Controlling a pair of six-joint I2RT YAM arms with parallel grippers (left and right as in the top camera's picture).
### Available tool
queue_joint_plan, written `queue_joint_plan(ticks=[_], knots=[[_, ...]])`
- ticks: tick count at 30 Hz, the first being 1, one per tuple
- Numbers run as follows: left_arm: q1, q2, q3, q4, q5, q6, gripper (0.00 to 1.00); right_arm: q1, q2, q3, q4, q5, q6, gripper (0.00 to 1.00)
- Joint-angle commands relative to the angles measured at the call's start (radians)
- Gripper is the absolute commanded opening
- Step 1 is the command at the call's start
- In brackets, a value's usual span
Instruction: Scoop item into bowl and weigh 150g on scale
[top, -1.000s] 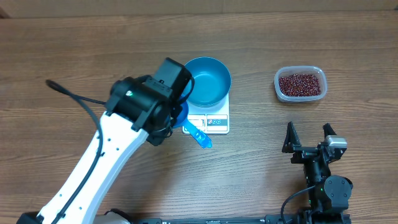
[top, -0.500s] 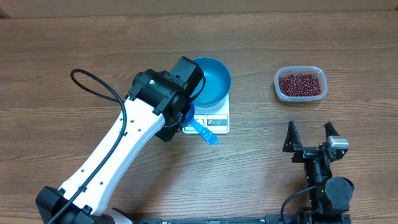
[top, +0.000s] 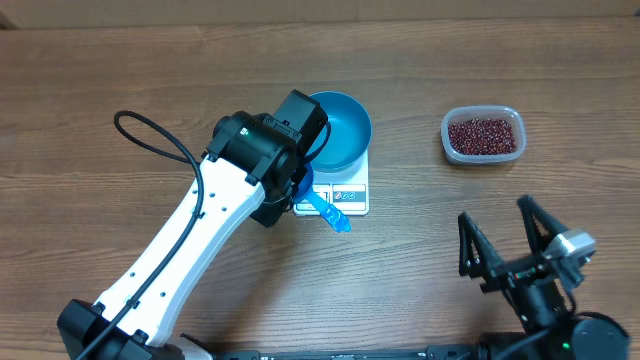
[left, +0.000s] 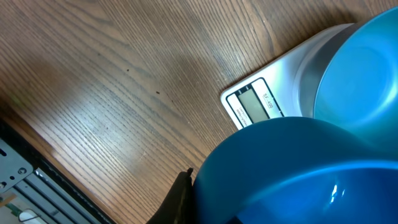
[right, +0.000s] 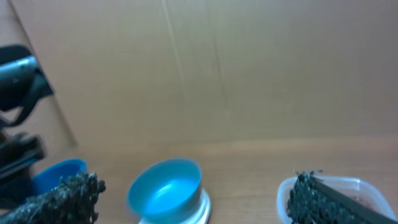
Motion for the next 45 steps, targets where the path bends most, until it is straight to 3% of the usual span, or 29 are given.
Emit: queue_joint_plan(ticks=[1, 6, 8, 15, 20, 22, 29, 33, 40, 45], knots=[[-0.007, -0.001, -0.002, -0.001, 0.001, -0.021, 0.04, -0.004, 0.14, 0.198, -0.143, -0.033, 0.068, 1.0], [-0.007, -0.001, -0.003, -0.001, 0.001, -0.021, 0.04, -0.004, 0.409, 0.383, -0.338, -0.316, 0.072, 1.0], [-0.007, -0.001, -0.003, -0.001, 0.002, -0.021, 0.04, -0.004, 0.5, 0.395, -0.342, -0.462, 0.072, 1.0], [-0.007, -0.001, -0.003, 0.006, 0.006, -0.021, 0.04, -0.004, 0.728, 0.395, -0.33, -0.684, 0.086, 1.0], [-0.007, -0.001, -0.003, 0.027, 0.026, -0.026, 0.04, -0.004, 0.852, 0.395, -0.274, -0.691, 0.446, 1.0], [-0.007, -0.001, -0.003, 0.032, 0.038, -0.079, 0.04, -0.003, 0.901, 0.394, -0.274, -0.692, 0.497, 1.0], [-0.007, -0.001, -0.003, 0.047, 0.077, -0.347, 0.04, 0.022, 0.977, 0.394, -0.246, -0.706, 0.517, 1.0], [-0.007, -0.001, -0.003, 0.074, 0.08, -0.289, 0.04, 0.022, 0.977, 0.394, -0.217, -0.705, 0.517, 1.0], [-0.007, -0.001, -0.003, 0.159, 0.09, -0.29, 0.04, 0.025, 0.977, 0.394, -0.166, -0.704, 0.526, 1.0], [-0.007, -0.001, -0.003, 0.24, 0.087, -0.315, 0.04, 0.026, 0.977, 0.394, -0.114, -0.656, 0.655, 1.0]])
